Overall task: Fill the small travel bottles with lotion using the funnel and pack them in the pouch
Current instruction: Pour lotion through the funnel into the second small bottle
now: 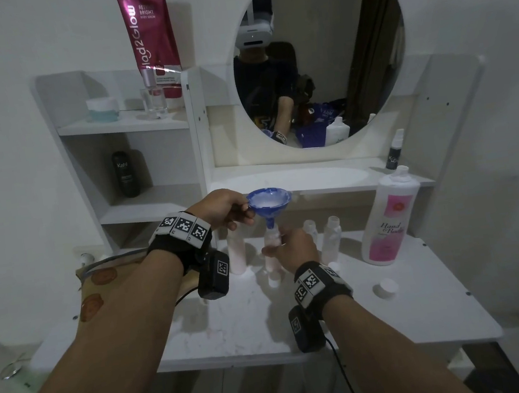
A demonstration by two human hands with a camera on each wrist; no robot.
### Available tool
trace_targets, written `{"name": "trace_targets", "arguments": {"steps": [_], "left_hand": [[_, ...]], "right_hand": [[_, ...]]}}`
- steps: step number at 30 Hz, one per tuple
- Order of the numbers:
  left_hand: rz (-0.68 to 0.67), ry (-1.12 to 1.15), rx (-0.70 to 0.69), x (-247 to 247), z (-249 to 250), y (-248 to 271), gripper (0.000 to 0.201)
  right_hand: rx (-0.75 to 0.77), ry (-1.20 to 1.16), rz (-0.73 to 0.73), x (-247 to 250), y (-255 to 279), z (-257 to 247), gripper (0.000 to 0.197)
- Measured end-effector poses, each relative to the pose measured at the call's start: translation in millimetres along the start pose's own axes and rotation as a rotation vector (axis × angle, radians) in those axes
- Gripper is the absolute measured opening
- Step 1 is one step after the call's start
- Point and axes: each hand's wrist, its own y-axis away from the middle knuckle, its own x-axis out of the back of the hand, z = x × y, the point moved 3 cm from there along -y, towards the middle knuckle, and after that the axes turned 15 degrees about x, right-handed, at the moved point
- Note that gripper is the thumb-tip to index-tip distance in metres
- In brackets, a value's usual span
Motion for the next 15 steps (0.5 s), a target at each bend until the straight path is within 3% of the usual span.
{"name": "trace_targets", "arguments": {"steps": [15], "left_hand": [[0.001,-0.001,0.008,-2.0,-2.3,-3.3,0.028]], "right_hand": [[-0.001,-0.005,0.010,-1.5,0.5,0.0,0.032]]}}
